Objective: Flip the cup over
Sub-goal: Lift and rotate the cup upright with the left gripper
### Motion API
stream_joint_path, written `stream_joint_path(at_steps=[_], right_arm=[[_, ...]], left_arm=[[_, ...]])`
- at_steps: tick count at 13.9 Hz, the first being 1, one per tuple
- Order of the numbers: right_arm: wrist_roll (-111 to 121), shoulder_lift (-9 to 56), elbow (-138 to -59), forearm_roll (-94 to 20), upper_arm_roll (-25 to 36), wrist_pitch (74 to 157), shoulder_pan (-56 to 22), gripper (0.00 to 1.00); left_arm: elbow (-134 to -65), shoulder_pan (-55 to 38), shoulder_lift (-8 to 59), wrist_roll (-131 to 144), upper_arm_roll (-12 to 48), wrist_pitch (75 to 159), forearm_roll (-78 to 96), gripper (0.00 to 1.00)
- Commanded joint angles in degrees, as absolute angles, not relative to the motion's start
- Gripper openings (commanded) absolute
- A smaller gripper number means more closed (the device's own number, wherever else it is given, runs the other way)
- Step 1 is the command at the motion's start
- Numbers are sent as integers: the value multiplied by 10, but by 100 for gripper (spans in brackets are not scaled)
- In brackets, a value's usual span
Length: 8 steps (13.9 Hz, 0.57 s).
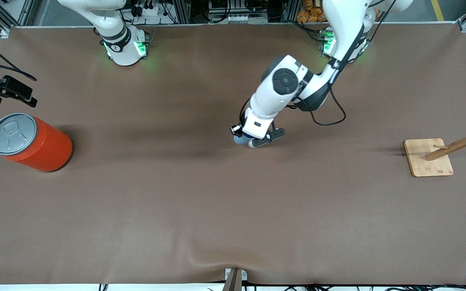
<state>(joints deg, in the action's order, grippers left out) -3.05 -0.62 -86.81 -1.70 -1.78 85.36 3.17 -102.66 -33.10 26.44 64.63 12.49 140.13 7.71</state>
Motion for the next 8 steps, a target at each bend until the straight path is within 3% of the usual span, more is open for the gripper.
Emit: stream_joint_path(at_steps=[1,8], right_arm=[[-24,-9,-867,-16,-19,849,35,100],[-24,-9,-867,-17,-19,848,36,100]], left_arm=[[-1009,-352,287,710,120,1402,-8,0],[-979,-391,317,747,117,1393,-62,0]])
